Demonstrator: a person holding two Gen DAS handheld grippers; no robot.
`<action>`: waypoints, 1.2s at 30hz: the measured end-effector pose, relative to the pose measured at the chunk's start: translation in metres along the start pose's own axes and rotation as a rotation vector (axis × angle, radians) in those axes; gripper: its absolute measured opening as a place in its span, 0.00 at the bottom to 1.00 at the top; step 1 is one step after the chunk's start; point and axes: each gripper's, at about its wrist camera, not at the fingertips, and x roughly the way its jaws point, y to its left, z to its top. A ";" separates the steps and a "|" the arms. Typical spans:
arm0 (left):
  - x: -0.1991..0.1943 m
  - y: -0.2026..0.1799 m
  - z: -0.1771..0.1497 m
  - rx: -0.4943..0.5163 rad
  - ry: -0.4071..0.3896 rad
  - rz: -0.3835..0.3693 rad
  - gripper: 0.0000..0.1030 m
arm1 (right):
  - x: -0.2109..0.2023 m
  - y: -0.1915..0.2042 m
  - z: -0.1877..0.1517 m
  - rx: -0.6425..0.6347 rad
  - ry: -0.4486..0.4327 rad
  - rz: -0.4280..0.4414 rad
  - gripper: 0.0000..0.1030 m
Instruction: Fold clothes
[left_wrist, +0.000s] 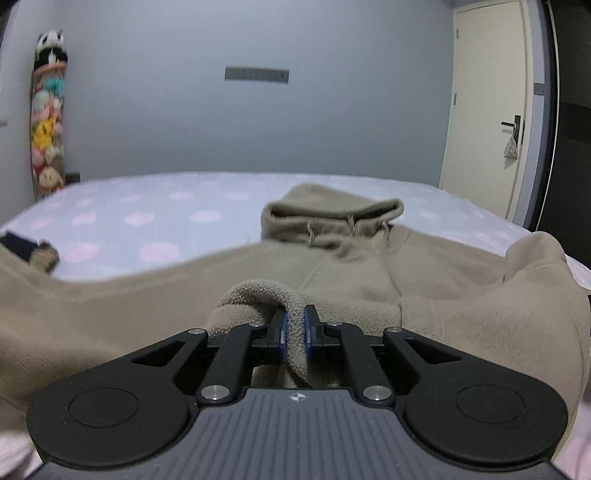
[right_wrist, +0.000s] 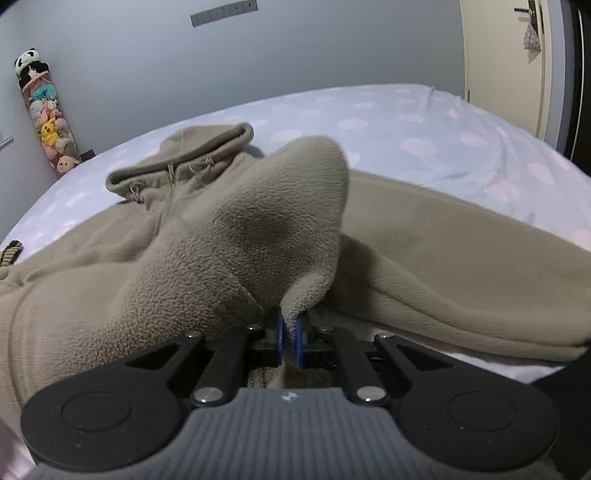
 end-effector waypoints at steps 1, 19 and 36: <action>0.000 0.004 -0.002 -0.016 -0.006 -0.012 0.15 | 0.004 0.001 0.000 -0.001 0.006 -0.002 0.09; -0.075 0.018 0.009 -0.033 0.021 -0.119 0.71 | -0.063 0.010 0.018 -0.106 0.059 -0.041 0.48; -0.042 0.005 -0.035 0.162 0.242 -0.068 0.72 | -0.047 0.014 0.029 -0.693 0.423 0.057 0.61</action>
